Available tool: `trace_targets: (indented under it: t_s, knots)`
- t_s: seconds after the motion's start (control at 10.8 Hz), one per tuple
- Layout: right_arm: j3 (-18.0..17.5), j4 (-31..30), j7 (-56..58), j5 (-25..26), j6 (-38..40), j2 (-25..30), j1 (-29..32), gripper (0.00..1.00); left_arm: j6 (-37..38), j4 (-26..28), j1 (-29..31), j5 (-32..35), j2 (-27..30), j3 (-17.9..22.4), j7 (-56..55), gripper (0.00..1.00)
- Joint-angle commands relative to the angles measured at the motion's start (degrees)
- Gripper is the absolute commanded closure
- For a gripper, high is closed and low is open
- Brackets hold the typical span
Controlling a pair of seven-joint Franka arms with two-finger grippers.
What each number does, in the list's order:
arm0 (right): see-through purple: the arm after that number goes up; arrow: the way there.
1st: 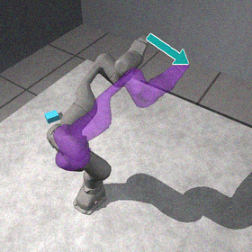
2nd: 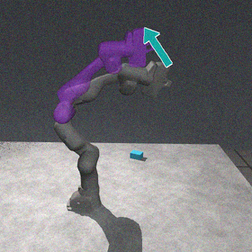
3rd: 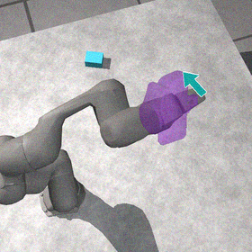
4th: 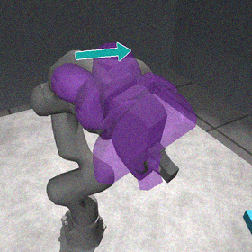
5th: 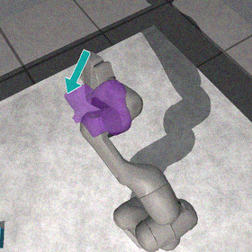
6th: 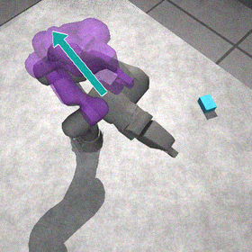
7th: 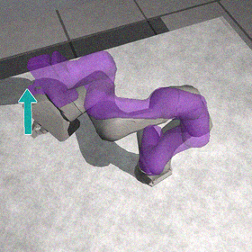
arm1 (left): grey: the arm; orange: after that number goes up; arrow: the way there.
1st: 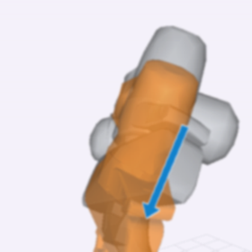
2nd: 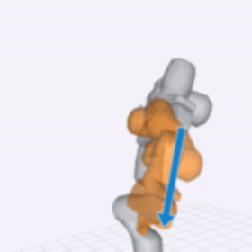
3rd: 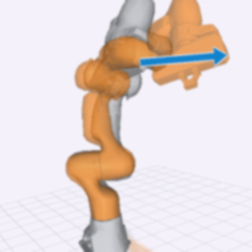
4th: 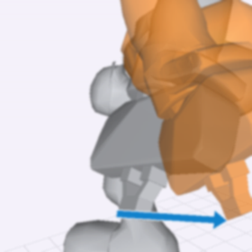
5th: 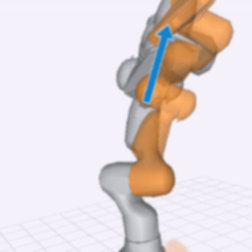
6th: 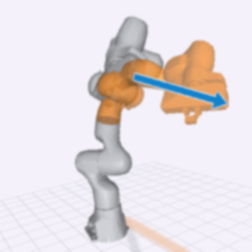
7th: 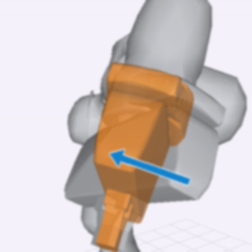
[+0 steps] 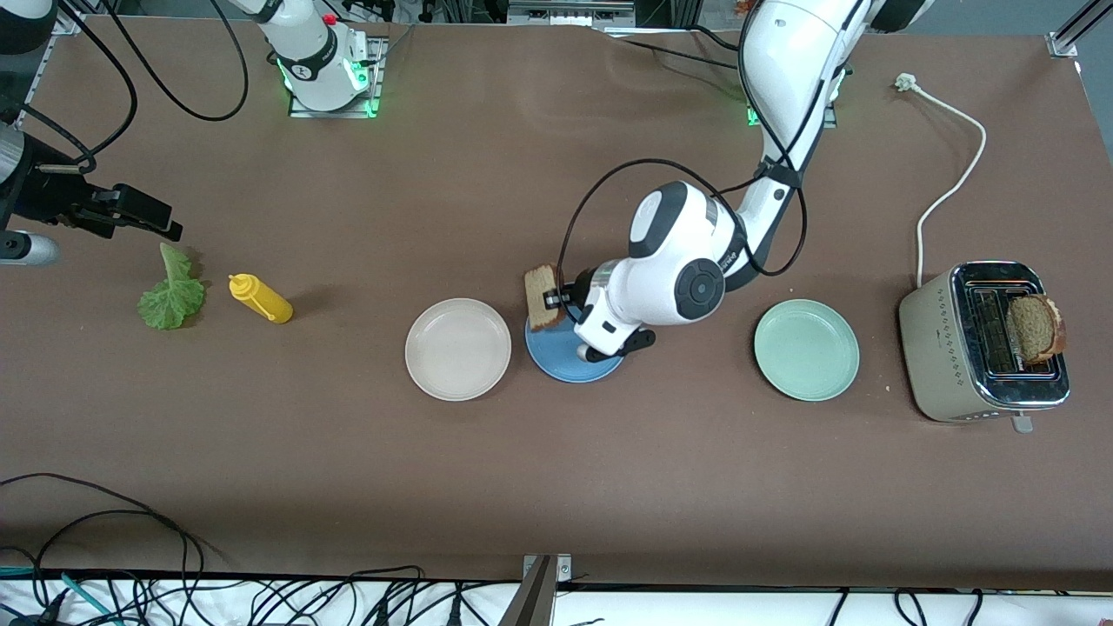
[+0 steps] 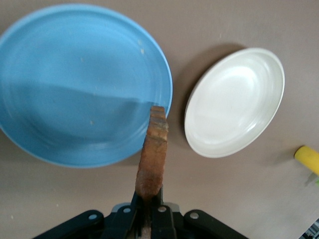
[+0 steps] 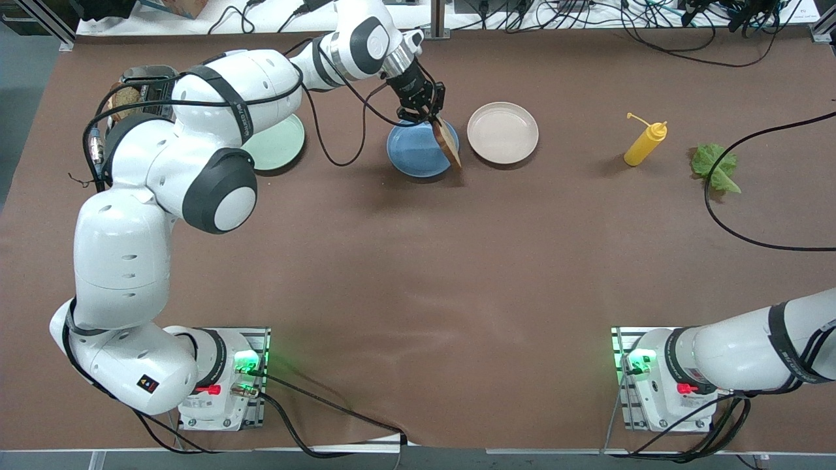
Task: Make sandwich in blue plate with both arms
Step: 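Lower the bread onto the blue plate and open the left gripper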
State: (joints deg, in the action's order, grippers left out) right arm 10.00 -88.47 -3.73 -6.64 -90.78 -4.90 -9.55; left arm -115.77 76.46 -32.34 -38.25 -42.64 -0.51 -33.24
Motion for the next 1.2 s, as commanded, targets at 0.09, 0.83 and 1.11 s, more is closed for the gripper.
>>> trace_targets:
  t_s: [0.09,0.83,1.11]
  knots:
    - [-0.1,-0.5,1.0,-0.5,0.4,0.6,0.3,0.00,-0.1,-3.2,1.8,-1.7,-1.8,0.5,3.9,1.00]
    - [0.0,-0.5,1.0,-0.5,0.4,0.6,0.4,0.00,-4.4,-2.7,3.8,-1.8,-5.6,0.2,10.7,1.00]
    - [0.0,-0.6,1.4,-0.5,0.4,0.6,0.4,0.00,-4.4,-2.4,5.5,-1.7,-6.6,0.3,11.8,0.73]
